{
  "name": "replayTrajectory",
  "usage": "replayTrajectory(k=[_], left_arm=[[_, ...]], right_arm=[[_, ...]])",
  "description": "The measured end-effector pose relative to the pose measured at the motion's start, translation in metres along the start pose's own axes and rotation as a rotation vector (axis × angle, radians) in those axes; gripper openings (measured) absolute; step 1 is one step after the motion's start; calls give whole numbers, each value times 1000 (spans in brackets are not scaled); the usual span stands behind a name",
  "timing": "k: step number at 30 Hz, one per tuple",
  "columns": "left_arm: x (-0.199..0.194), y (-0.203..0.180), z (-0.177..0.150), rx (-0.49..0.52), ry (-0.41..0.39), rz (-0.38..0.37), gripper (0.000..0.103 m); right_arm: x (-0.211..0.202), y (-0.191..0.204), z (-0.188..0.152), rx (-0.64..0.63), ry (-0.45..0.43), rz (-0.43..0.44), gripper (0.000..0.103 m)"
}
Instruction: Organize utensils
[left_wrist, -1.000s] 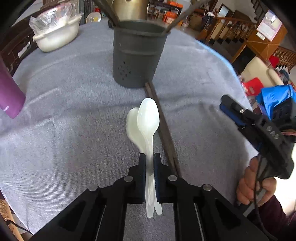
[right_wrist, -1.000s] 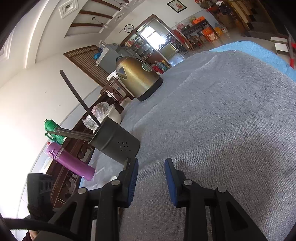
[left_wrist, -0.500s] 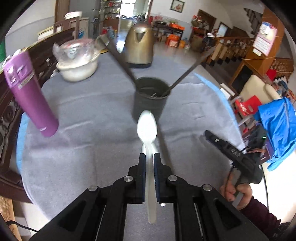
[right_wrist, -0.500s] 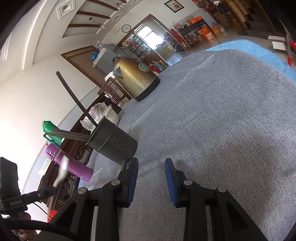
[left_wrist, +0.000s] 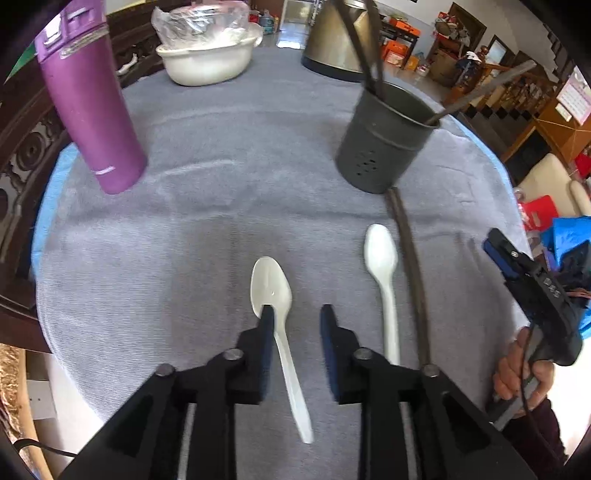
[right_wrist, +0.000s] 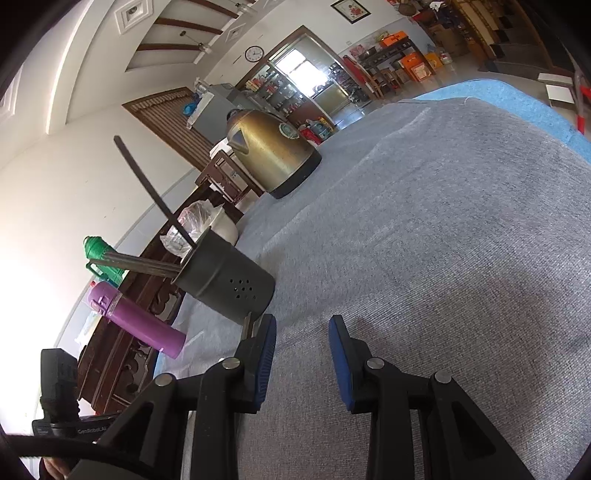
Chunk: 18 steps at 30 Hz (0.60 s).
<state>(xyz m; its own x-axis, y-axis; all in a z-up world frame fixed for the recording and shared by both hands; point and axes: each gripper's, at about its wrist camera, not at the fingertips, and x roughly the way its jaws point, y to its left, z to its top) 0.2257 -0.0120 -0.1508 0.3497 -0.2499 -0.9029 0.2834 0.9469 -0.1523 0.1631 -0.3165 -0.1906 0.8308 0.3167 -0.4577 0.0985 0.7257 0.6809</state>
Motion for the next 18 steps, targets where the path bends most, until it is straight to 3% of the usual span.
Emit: replayTrajectory(k=[4,9,12,16,17,18], left_arm=[[-1,16,0,-54,7,-13,29],[5,26,3,-73,13,-16,40],[11,26,7,-69,22,-29,40],[16,24,11,-51,17,-35,40],[17,23,12,-45,17,-34,40],[18,23,12,-38,15,-32,40]], right_arm=[[2,11,-1,-32,53,46,33],[9,52,0,-95,133,146,36],[24,82,-4,-165,204,158,71],[48,107,-12,-252,266,99,67],[56,112,-15,-272,291,90,63],[64,116,-17,-294,311,74,46]])
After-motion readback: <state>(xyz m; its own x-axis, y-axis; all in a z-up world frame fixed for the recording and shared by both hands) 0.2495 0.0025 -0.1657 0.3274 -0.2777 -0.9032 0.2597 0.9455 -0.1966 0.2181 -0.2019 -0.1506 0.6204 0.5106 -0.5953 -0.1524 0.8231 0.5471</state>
